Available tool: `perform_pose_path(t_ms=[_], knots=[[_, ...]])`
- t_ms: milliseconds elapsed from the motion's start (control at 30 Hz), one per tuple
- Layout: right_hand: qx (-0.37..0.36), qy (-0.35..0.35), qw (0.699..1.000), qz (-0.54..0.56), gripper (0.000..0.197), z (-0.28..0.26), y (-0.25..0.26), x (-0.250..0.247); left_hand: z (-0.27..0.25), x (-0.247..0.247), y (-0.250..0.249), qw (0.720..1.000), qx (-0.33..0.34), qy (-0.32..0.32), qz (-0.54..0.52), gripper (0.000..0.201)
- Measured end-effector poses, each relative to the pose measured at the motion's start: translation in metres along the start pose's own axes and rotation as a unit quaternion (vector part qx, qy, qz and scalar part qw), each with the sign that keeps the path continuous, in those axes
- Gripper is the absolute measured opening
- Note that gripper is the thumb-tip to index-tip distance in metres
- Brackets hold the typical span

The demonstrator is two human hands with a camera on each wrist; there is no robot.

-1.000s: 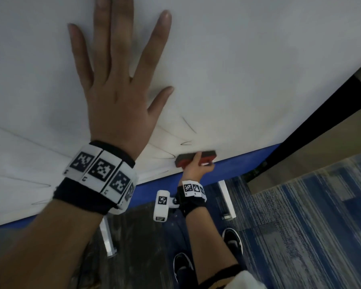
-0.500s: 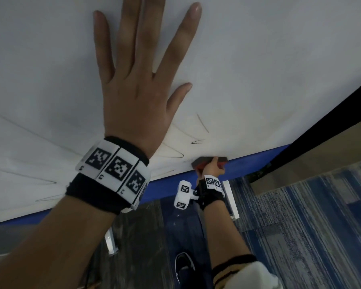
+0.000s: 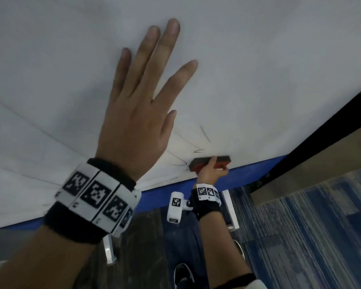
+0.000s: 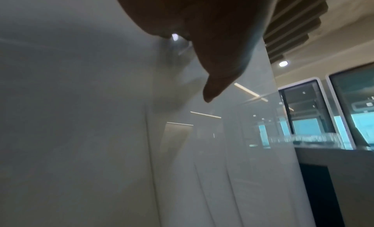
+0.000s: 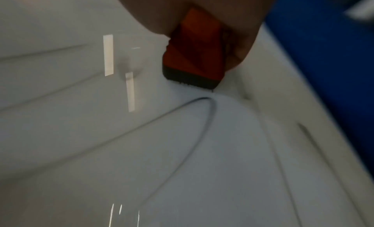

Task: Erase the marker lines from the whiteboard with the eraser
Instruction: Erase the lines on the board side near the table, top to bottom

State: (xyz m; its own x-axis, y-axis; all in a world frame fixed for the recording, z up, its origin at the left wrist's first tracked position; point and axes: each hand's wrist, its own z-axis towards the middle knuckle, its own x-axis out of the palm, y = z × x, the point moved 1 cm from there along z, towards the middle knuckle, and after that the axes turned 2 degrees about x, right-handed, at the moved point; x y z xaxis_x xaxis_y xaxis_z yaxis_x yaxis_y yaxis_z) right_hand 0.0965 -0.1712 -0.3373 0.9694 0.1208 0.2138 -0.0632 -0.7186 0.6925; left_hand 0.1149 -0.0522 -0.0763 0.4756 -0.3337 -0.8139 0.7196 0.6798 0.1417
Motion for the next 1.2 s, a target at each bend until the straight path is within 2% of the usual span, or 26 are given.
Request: perform_pose_path(t_ms=[67, 133, 167, 233, 267, 300, 333, 400, 467, 500, 533, 567, 633, 733, 800, 867, 967, 1000, 1033, 1067, 1100, 1133, 1167, 1200], knots=[[-0.161, 0.057, 0.985, -0.030, 0.067, -0.034, 0.024, 0.010, -0.014, -0.013, 0.010, 0.998, -0.019, -0.031, -0.051, 0.058], [-0.286, 0.159, 0.944, -0.050, 0.068, -0.077, 0.037, 0.021, -0.030, -0.023, 0.026, 0.994, -0.048, -0.080, -0.051, 0.047], [-0.334, 0.192, 0.920, -0.069, 0.066, -0.092, 0.037, 0.025, -0.038, -0.024, 0.037, 0.993, -0.062, -0.087, -0.044, 0.048], [-0.389, 0.199, 0.893, -0.109, 0.062, -0.097, 0.027, 0.028, -0.050, -0.022, 0.058, 0.991, -0.109, -0.067, -0.038, 0.057], [-0.395, 0.191, 0.891, -0.121, 0.061, -0.089, 0.017, 0.025, -0.054, -0.020, 0.064, 0.990, -0.128, -0.059, -0.029, 0.060], [-0.374, 0.180, 0.902, -0.118, 0.060, -0.077, 0.006, 0.020, -0.058, -0.016, 0.066, 0.988, -0.139, -0.060, -0.010, 0.060], [-0.320, 0.166, 0.926, -0.112, 0.063, -0.064, -0.008, 0.013, -0.061, -0.013, 0.066, 0.988, -0.142, -0.066, 0.012, 0.061], [-0.166, 0.105, 0.973, -0.118, 0.066, -0.043, -0.035, 0.000, -0.060, -0.008, 0.066, 0.988, -0.130, -0.074, 0.035, 0.062], [-0.019, 0.032, 0.992, -0.123, 0.065, -0.028, -0.051, -0.003, -0.059, -0.005, 0.067, 0.988, -0.126, -0.078, 0.038, 0.062], [0.016, 0.011, 0.993, -0.117, 0.064, -0.029, -0.049, 0.001, -0.059, -0.004, 0.068, 0.988, -0.126, -0.081, 0.038, 0.062], [0.019, 0.005, 0.995, -0.096, 0.063, -0.033, -0.043, 0.007, -0.059, -0.003, 0.070, 0.988, -0.124, -0.084, 0.041, 0.062], [-0.010, 0.014, 0.998, -0.067, 0.062, -0.044, -0.034, 0.015, -0.060, -0.002, 0.071, 0.988, -0.121, -0.085, 0.045, 0.061], [-0.115, 0.071, 0.991, -0.009, 0.064, -0.080, -0.013, 0.027, -0.061, -0.001, 0.071, 0.988, -0.116, -0.087, 0.047, 0.061], [-0.285, 0.191, 0.938, -0.050, 0.064, -0.123, 0.004, 0.035, -0.062, 0.003, 0.074, 0.989, -0.112, -0.086, 0.047, 0.062], [-0.333, 0.200, 0.918, -0.084, 0.062, -0.119, -0.001, 0.031, -0.063, 0.004, 0.075, 0.989, -0.113, -0.084, 0.043, 0.063], [-0.276, 0.177, 0.943, -0.058, 0.064, -0.095, -0.017, 0.023, -0.064, 0.006, 0.074, 0.988, -0.118, -0.089, 0.044, 0.062], [-0.063, 0.053, 0.995, -0.054, 0.062, -0.045, -0.063, 0.012, -0.062, 0.010, 0.072, 0.987, -0.122, -0.094, 0.043, 0.060], [0.035, 0.024, 0.998, -0.051, 0.058, -0.031, -0.080, 0.008, -0.061, 0.010, 0.072, 0.987, -0.121, -0.096, 0.043, 0.059], [0.143, 0.029, 0.988, -0.040, 0.049, -0.022, -0.093, 0.006, -0.061, 0.010, 0.072, 0.987, -0.119, -0.098, 0.042, 0.059], [0.219, 0.046, 0.974, -0.046, 0.038, -0.017, -0.100, 0.003, -0.061, 0.010, 0.071, 0.987, -0.116, -0.099, 0.042, 0.059], [0.250, 0.052, 0.966, -0.049, 0.031, -0.016, -0.099, 0.003, -0.062, 0.010, 0.071, 0.988, -0.115, -0.099, 0.041, 0.059], [0.250, 0.045, 0.965, -0.064, 0.028, -0.012, -0.096, 0.006, -0.063, 0.010, 0.071, 0.988, -0.115, -0.099, 0.042, 0.059], [0.233, 0.030, 0.970, -0.062, 0.023, -0.017, -0.087, 0.012, -0.063, 0.009, 0.072, 0.987, -0.116, -0.100, 0.044, 0.059], [0.192, 0.020, 0.981, -0.016, 0.028, -0.024, -0.073, 0.017, -0.064, 0.009, 0.072, 0.987, -0.117, -0.100, 0.046, 0.059]])
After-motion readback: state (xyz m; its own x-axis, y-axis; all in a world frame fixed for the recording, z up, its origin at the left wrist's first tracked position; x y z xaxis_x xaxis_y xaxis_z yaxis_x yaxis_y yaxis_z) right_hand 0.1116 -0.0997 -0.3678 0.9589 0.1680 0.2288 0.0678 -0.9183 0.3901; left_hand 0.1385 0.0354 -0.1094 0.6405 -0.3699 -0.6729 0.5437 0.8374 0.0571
